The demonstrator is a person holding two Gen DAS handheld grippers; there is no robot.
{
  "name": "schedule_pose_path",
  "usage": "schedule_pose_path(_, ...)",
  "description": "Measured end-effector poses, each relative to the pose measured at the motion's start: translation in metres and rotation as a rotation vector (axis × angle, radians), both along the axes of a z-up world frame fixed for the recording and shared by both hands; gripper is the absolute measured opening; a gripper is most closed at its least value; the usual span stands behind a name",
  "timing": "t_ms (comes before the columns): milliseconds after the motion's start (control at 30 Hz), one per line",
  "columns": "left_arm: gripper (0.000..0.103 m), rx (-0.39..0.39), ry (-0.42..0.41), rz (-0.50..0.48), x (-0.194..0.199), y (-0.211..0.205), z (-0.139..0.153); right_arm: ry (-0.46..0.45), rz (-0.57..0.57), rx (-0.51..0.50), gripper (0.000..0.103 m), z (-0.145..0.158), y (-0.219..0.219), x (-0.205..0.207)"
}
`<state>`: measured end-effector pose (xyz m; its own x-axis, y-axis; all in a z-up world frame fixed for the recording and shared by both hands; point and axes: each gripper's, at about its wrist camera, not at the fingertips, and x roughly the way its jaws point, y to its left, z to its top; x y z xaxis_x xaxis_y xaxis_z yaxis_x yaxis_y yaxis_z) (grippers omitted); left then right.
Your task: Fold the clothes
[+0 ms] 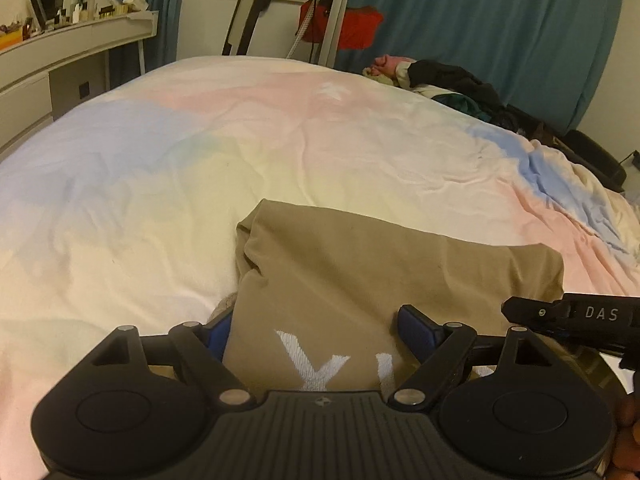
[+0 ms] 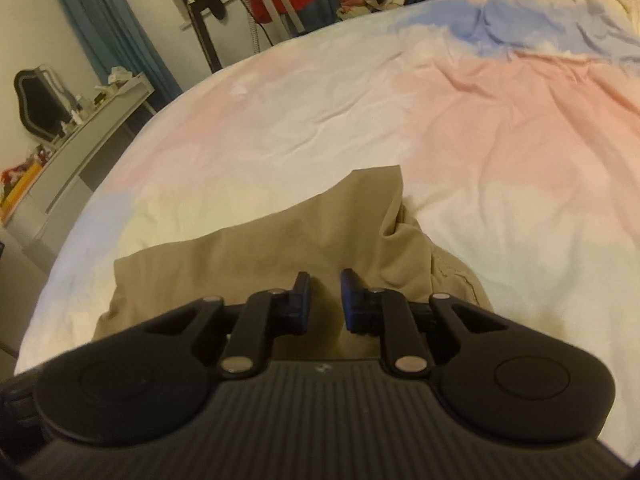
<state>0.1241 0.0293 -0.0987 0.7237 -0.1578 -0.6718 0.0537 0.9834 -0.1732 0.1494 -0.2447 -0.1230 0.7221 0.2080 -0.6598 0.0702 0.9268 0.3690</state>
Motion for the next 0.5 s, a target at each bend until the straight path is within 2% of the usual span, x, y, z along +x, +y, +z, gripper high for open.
schedule_pose_path(333,0.083,-0.050,-0.014,-0.023,-0.061,0.013,0.021,-0.050,0.013,-0.020,0.021,0.039,0.001,-0.079)
schedule_pose_path(500,0.083,-0.074,0.041,0.009,-0.068,0.018,0.019,-0.001,-0.031,0.025,0.020,0.029,-0.013,-0.098)
